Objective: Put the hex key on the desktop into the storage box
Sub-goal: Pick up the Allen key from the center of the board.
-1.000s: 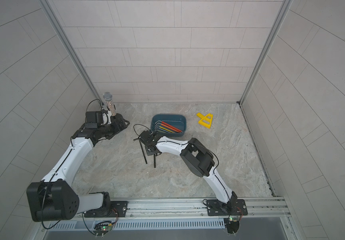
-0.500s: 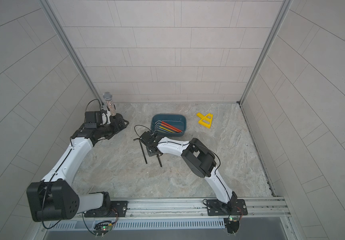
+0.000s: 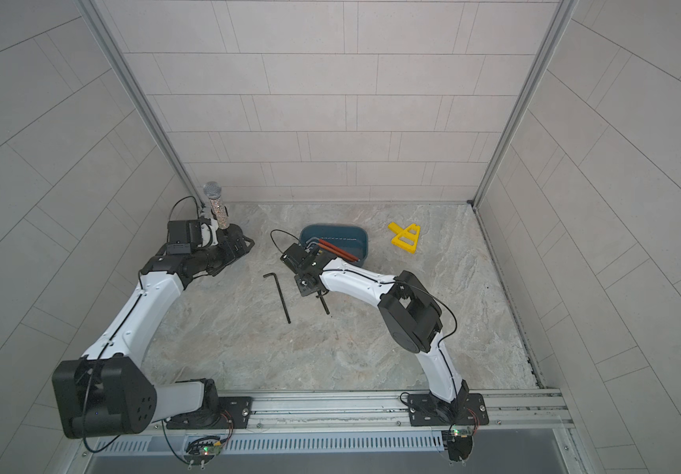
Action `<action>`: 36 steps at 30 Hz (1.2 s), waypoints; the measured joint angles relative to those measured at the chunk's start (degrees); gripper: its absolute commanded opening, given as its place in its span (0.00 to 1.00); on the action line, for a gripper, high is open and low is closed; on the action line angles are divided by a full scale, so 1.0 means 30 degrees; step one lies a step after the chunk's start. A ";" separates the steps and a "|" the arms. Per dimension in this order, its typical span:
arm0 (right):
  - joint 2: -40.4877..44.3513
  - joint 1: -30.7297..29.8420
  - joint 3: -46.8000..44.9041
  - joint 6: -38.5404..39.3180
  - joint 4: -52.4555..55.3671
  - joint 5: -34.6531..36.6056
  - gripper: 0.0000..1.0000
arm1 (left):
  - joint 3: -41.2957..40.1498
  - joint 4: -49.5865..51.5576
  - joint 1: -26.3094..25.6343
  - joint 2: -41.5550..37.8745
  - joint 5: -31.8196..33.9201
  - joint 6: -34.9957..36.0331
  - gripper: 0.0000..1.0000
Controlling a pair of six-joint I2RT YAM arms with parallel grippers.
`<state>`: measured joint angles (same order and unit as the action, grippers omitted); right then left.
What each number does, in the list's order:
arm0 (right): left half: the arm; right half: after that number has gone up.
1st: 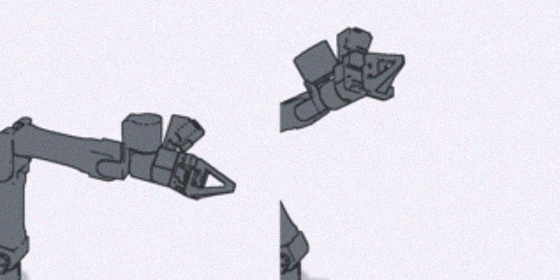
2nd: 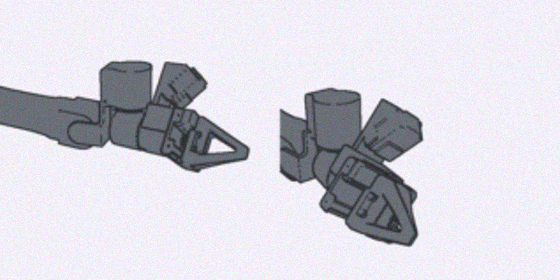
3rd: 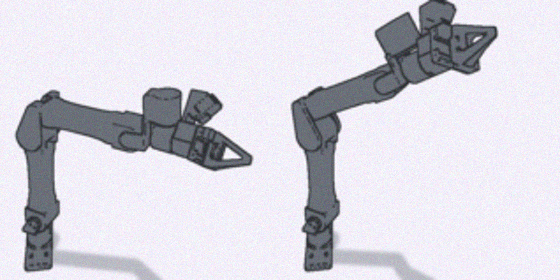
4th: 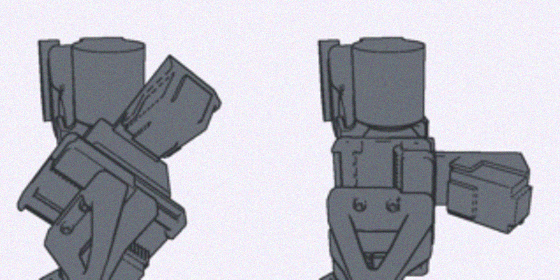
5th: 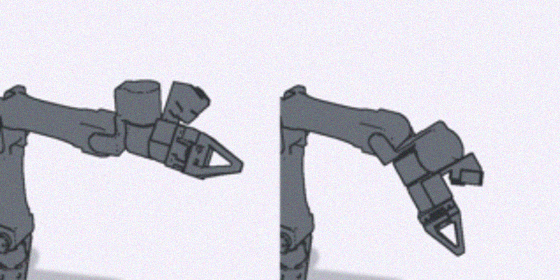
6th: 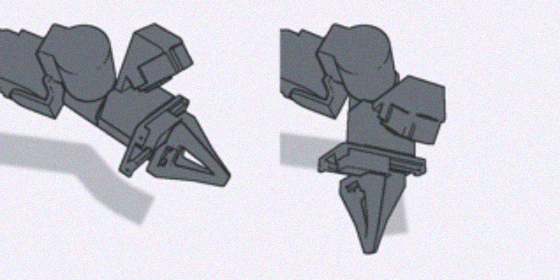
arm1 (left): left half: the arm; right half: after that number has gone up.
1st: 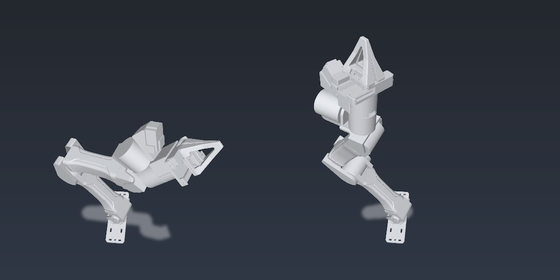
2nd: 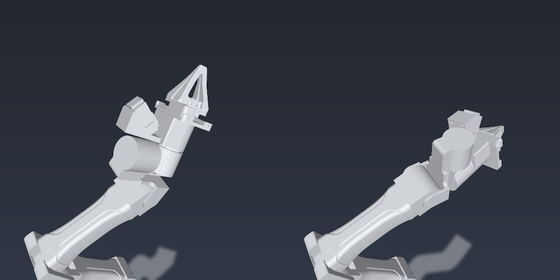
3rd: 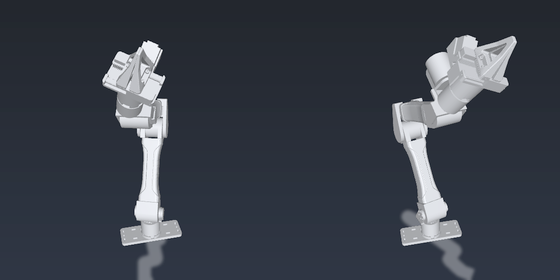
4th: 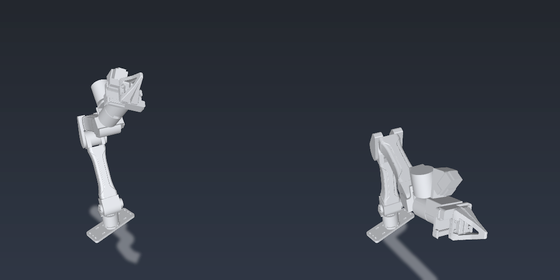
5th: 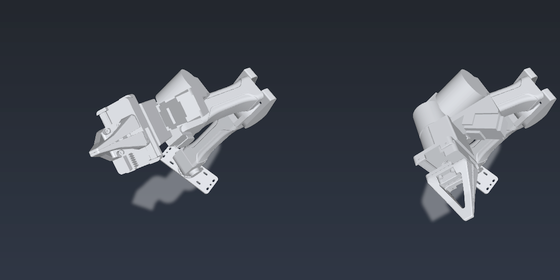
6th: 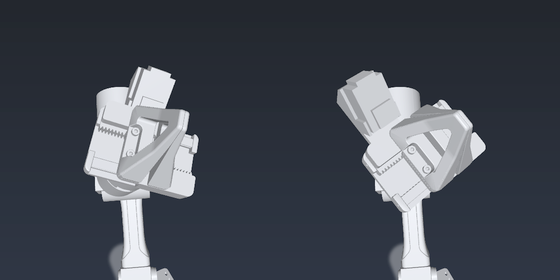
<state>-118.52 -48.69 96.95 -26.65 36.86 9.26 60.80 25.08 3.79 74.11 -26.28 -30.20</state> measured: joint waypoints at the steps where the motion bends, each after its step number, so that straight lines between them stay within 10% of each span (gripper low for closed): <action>1: 0.0015 0.0066 0.0197 0.0233 0.0175 -0.0015 0.00 | 0.0000 -0.0007 0.0000 0.0000 0.0000 0.0000 1.00; 30: 0.0495 0.2834 0.1938 0.3650 0.0109 -0.3002 0.00 | -0.0015 -0.0131 0.0452 0.0000 -0.0102 -0.0299 1.00; 36: 0.0976 0.2586 -0.0925 0.4189 -0.0874 -0.3009 0.48 | -0.0036 -0.0182 0.0539 0.0000 -0.0168 -0.0372 1.00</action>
<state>-115.59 -40.93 94.17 -14.09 34.24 0.23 60.69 24.53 5.41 74.11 -26.79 -31.31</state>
